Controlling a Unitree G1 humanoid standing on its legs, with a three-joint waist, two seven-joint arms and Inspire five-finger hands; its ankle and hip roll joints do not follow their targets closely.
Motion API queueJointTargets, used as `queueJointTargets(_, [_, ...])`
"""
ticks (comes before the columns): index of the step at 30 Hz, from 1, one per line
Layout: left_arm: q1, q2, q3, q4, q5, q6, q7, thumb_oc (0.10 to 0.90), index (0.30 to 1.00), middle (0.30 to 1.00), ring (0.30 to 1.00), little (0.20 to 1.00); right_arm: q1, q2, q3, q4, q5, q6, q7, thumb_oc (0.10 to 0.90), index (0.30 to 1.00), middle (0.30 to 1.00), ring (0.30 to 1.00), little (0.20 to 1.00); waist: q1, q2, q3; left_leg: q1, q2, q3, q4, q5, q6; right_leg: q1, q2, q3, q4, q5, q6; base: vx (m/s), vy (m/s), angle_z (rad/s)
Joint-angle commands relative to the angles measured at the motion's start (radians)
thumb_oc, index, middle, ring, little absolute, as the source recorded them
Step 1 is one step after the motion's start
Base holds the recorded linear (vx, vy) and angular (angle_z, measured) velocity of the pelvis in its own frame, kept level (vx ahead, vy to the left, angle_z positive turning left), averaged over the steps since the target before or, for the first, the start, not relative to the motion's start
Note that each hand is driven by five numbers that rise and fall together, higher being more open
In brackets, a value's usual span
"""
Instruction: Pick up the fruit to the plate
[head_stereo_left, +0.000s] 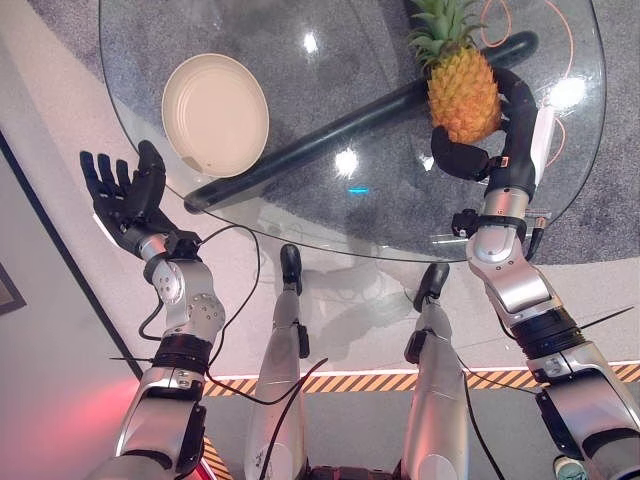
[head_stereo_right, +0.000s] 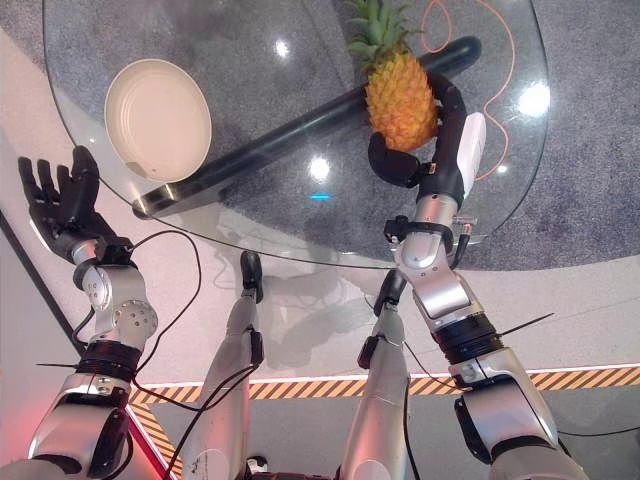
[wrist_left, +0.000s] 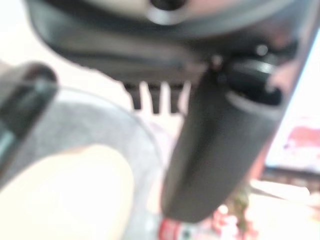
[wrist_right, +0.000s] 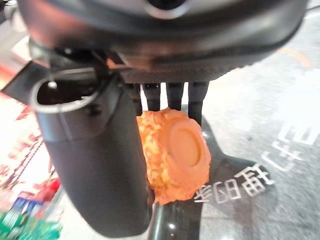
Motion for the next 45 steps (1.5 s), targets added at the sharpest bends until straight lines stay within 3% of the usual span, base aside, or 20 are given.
queueJointTargets(1, [-0.027, 0.043, 0.069, -0.101, 0.100, -0.134, -0.032, 0.800, 0.900, 0.900, 0.900, 0.900, -0.047, -0.009, -0.095, -0.186, -0.127, -0.170, -0.064, 0.100, 0.300, 0.300, 0.300, 0.200, 0.002, -0.011, -0.014, 0.009, -0.003, -0.040, 0.078, -0.080, 0.006, -0.020, -0.013, -0.052, 0.047, 0.002, 0.012, 0.00, 0.000, 0.00])
queueJointTargets(8, [-0.045, 0.041, 0.039, -0.208, 0.099, -0.085, -0.140, 0.800, 0.900, 0.900, 0.900, 0.900, -0.048, -0.006, -0.092, -0.218, -0.164, -0.206, -0.014, 0.100, 0.300, 0.300, 0.300, 0.200, 0.000, -0.012, -0.014, 0.000, -0.007, -0.043, 0.080, -0.075, 0.008, -0.023, -0.018, -0.053, 0.040, 0.014, 0.015, 0.00, -0.010, 0.00])
queueJointTargets(13, [-0.050, 0.035, -0.004, -0.264, 0.024, -0.019, -0.285, 0.800, 0.900, 0.900, 0.900, 0.900, -0.047, -0.016, -0.074, -0.221, -0.173, -0.228, 0.038, 0.100, 0.300, 0.300, 0.300, 0.200, -0.005, -0.007, -0.014, 0.013, -0.009, -0.040, 0.081, -0.085, 0.007, -0.012, -0.021, -0.052, 0.034, 0.012, 0.023, 0.00, 0.000, 0.00])
queueJointTargets(19, [-0.068, 0.028, -0.050, -0.318, -0.029, 0.054, -0.347, 0.800, 0.900, 0.900, 0.900, 0.900, -0.055, -0.024, -0.055, -0.233, -0.175, -0.245, 0.091, 0.100, 0.300, 0.300, 0.300, 0.200, -0.014, -0.001, -0.014, 0.021, -0.013, -0.034, 0.074, -0.083, 0.007, -0.006, -0.022, -0.047, 0.026, 0.019, 0.027, 0.00, 0.000, 0.00])
queueJointTargets(25, [-0.110, 0.024, -0.091, -0.326, -0.090, 0.119, -0.389, 0.800, 0.900, 0.900, 0.900, 0.900, -0.073, -0.031, -0.035, -0.246, -0.160, -0.255, 0.119, 0.100, 0.300, 0.300, 0.300, 0.200, -0.026, 0.001, -0.014, 0.024, -0.012, -0.027, 0.066, -0.077, 0.007, -0.008, -0.020, -0.040, 0.023, 0.024, 0.032, 0.00, 0.000, 0.00])
queueJointTargets(36, [-0.171, -0.010, -0.139, -0.317, -0.209, 0.182, -0.409, 0.800, 0.900, 0.900, 0.900, 0.900, -0.104, -0.025, -0.002, -0.278, -0.139, -0.260, 0.160, 0.100, 0.300, 0.300, 0.300, 0.200, -0.045, 0.006, -0.014, 0.022, -0.016, -0.016, 0.055, -0.069, 0.008, -0.016, -0.018, -0.027, 0.013, 0.031, 0.035, 0.00, 0.004, 0.00])
queueJointTargets(45, [-0.203, -0.029, -0.174, -0.336, -0.250, 0.258, -0.395, 0.800, 0.900, 0.900, 0.900, 0.900, -0.136, -0.020, 0.040, -0.312, -0.135, -0.233, 0.200, 0.100, 0.300, 0.300, 0.300, 0.200, -0.051, 0.016, -0.014, 0.028, -0.021, -0.006, 0.041, -0.061, 0.010, -0.012, -0.020, -0.023, 0.001, 0.037, 0.035, 0.00, 0.009, 0.00])
